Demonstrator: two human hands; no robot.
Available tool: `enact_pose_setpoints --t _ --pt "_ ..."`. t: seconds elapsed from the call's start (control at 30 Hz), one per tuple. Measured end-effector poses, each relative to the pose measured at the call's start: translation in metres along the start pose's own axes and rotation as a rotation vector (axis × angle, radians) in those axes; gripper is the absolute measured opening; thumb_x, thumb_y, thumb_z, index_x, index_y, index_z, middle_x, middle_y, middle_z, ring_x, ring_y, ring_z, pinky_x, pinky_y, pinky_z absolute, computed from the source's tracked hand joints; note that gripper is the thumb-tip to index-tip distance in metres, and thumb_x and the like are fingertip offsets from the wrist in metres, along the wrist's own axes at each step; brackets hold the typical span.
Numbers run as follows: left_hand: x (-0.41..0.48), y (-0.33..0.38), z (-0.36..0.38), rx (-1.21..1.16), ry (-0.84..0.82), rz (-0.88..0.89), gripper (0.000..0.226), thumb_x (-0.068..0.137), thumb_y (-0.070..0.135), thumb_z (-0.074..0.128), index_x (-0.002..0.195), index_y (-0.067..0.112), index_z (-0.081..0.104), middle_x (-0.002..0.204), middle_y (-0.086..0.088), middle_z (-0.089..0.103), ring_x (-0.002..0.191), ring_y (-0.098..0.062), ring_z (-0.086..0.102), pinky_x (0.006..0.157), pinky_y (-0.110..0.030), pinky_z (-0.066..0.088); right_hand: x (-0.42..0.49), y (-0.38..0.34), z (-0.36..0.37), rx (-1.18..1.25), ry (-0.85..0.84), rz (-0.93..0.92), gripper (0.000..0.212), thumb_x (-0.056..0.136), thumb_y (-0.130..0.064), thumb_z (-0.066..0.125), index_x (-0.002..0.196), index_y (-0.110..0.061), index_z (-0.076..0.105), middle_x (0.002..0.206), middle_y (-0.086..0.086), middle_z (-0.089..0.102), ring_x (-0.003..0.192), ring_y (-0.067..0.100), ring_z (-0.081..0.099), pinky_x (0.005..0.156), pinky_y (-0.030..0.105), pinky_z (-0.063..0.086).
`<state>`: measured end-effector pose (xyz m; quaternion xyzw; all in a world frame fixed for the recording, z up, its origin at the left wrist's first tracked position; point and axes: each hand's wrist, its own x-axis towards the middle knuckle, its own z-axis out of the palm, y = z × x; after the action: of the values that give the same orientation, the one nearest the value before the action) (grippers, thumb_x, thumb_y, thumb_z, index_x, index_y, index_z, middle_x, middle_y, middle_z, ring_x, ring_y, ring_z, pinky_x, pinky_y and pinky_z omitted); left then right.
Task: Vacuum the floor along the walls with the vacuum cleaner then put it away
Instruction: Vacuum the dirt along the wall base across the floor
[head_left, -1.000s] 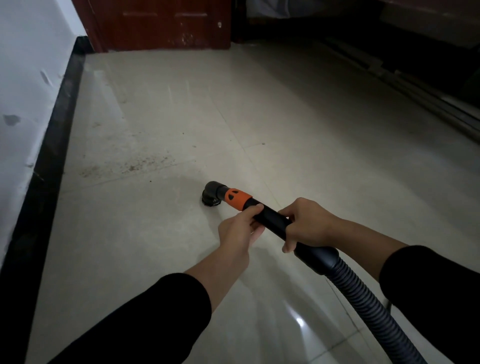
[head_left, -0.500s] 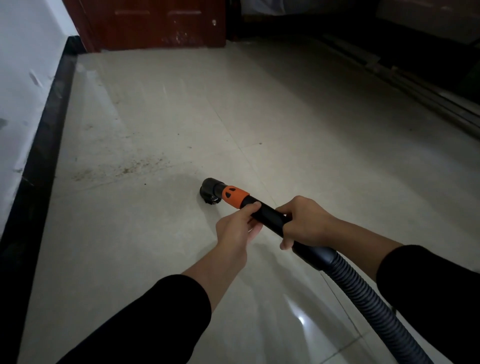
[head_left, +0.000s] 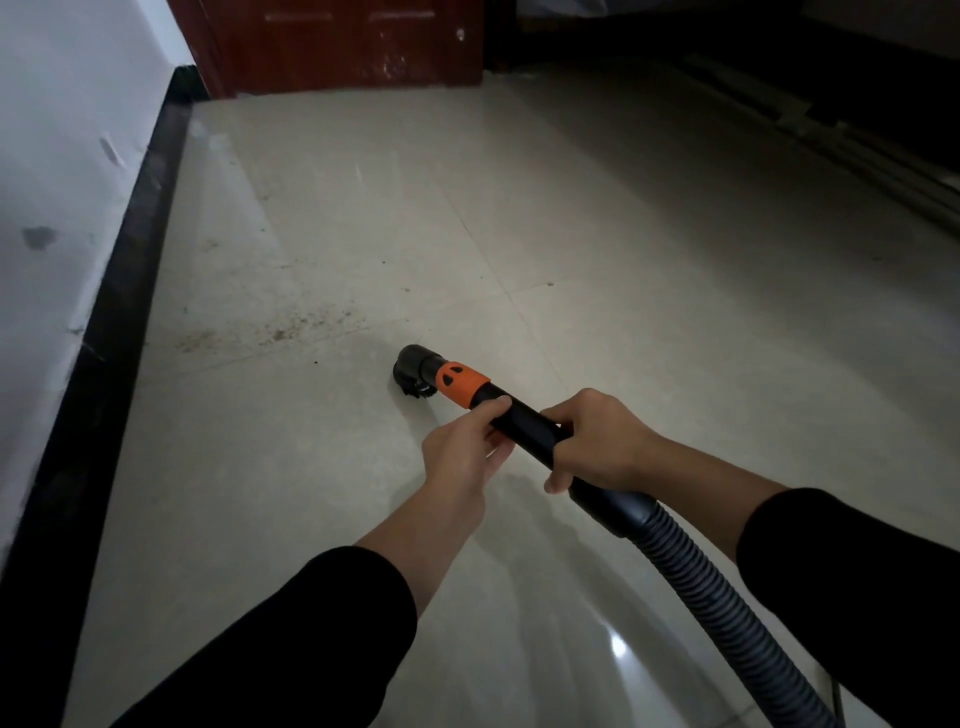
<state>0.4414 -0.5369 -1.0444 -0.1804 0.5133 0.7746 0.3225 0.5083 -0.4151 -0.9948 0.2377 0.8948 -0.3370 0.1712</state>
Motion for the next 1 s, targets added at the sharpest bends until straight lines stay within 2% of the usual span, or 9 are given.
enact_pose_setpoints --t 0.17,0.33,0.47,0.57,0.7,0.83,1.0 --pt "0.004 -0.007 0.012 0.012 -0.034 -0.005 0.013 0.080 0.010 0.076 0.090 0.004 0.069 0.085 -0.009 0.076 0.084 -0.016 0.073 0.072 -0.024 0.058 -0.001 0.010 -0.009 0.025 0.022 0.016 0.031 0.061 -0.006 0.078 0.084 -0.025 0.069 0.070 0.000 0.066 0.062 0.012 0.061 0.046 0.016 0.040" --pt "0.009 -0.015 0.033 -0.002 -0.041 -0.035 0.014 0.079 0.010 0.077 0.088 0.003 0.068 0.081 -0.009 0.076 0.079 -0.013 0.073 0.071 -0.023 0.059 -0.001 0.027 -0.018 0.059 0.053 0.037 0.031 0.061 -0.004 0.075 0.086 -0.022 0.071 0.069 0.002 0.068 0.066 0.015 0.064 0.049 0.019 0.043" --pt "0.013 -0.017 0.050 -0.001 -0.030 -0.053 0.015 0.079 0.010 0.078 0.088 0.003 0.068 0.076 -0.008 0.076 0.074 -0.013 0.074 0.068 -0.022 0.059 0.005 0.038 -0.029 0.076 0.080 0.047 0.029 0.061 -0.004 0.075 0.080 -0.025 0.068 0.064 -0.001 0.065 0.059 0.012 0.060 0.043 0.015 0.038" --pt "0.016 -0.013 0.065 0.032 0.019 -0.058 0.018 0.077 0.010 0.079 0.088 0.003 0.067 0.075 -0.008 0.075 0.075 -0.014 0.073 0.067 -0.023 0.059 0.010 0.041 -0.040 0.129 0.073 0.070 0.024 0.065 -0.001 0.069 0.077 -0.022 0.068 0.051 -0.004 0.063 0.049 0.010 0.059 0.037 0.013 0.037" --pt "0.023 -0.004 0.074 0.118 0.079 -0.047 0.021 0.076 0.013 0.080 0.088 0.005 0.065 0.076 -0.008 0.074 0.071 -0.015 0.073 0.065 -0.023 0.059 0.016 0.037 -0.044 0.161 0.108 0.088 0.024 0.063 -0.002 0.066 0.081 -0.016 0.074 0.044 -0.007 0.060 0.048 0.010 0.058 0.039 0.013 0.038" --pt "0.033 0.007 0.062 0.159 0.035 -0.059 0.030 0.077 0.017 0.080 0.099 0.005 0.065 0.091 -0.010 0.074 0.071 -0.013 0.073 0.075 -0.024 0.059 0.025 0.028 -0.042 0.157 0.095 0.073 0.027 0.063 -0.001 0.066 0.083 -0.017 0.074 0.046 -0.006 0.061 0.050 0.011 0.060 0.041 0.014 0.039" --pt "0.047 0.019 0.057 0.131 -0.027 -0.050 0.029 0.078 0.017 0.080 0.099 0.004 0.065 0.092 -0.011 0.074 0.076 -0.014 0.073 0.076 -0.023 0.058 0.040 0.016 -0.046 0.154 0.104 0.082 0.028 0.065 -0.002 0.067 0.088 -0.017 0.074 0.046 -0.006 0.062 0.047 0.008 0.060 0.039 0.013 0.039"
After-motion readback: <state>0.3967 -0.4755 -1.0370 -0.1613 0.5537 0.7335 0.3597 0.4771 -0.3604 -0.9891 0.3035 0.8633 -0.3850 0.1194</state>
